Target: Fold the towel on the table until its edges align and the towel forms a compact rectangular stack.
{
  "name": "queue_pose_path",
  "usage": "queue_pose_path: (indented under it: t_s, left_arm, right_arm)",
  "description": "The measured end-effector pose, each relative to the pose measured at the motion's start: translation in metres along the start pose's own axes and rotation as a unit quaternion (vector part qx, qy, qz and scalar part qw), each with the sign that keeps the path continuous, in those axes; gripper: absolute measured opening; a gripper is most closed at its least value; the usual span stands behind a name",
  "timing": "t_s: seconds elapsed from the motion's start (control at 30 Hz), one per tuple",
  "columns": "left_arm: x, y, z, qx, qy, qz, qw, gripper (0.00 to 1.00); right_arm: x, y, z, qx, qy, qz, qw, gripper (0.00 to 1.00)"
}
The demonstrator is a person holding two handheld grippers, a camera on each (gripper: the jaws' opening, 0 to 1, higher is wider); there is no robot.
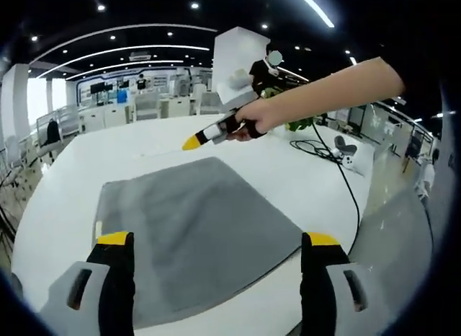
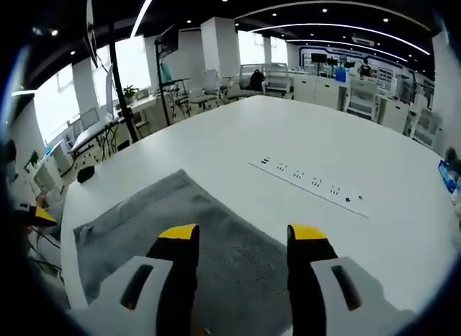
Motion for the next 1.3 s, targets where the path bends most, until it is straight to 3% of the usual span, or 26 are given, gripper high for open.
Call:
queue_pose_path:
  t_s: [0.13,0.23,0.4,0.6,0.7,0.9,1.2,1.3]
  left_arm:
    - [-0.021,0.0,-0.01,0.008,0.025,-0.02,0.9994,0.99]
    - [-0.035,0.001,-0.02,0.02,0.034,-0.072,0.9966,0.96]
    - [-0.056,-0.005,-0.034,0.02,0.061,-0.071,0.9954,0.96]
    - [-0.078,-0.007,-0.05,0.033,0.104,-0.112,0.9877,0.97]
    - [-0.086,-0.007,-0.057,0.03,0.116,-0.115,0.986,0.92]
    - [-0.103,-0.01,-0.069,0.019,0.144,-0.159,0.9766,0.79]
    - [-0.129,0.008,-0.087,0.046,0.195,-0.19,0.9611,0.59]
    - [-0.136,0.008,-0.09,0.044,0.203,-0.169,0.9636,0.49]
  right_arm:
    - [-0.01,0.01,0.008,0.0,0.005,-0.006,1.0,0.48]
    - [-0.015,0.02,0.019,0.003,0.01,-0.018,0.9998,0.47]
    - [-0.025,0.029,0.03,0.01,0.015,-0.015,0.9997,0.47]
    - [-0.038,0.037,0.038,0.015,0.019,-0.014,0.9996,0.47]
    - [-0.043,0.045,0.041,0.024,0.022,-0.017,0.9993,0.47]
    - [-0.048,0.055,0.039,0.032,0.02,-0.018,0.9991,0.46]
    - [-0.058,0.073,0.038,0.042,0.022,-0.036,0.9982,0.45]
    - [-0.064,0.074,0.034,0.045,0.02,-0.042,0.9979,0.44]
Point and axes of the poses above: the point that each gripper's makers call its tool centre point, and the gripper's own axes: z roughly backward along the fingers, x roughly to its left, y roughly out of its underside, the point moved 2 cm from there along z, roughly backward along the fingers, and after that the axes turned 4 degrees about -z, right-handed, at the moved point
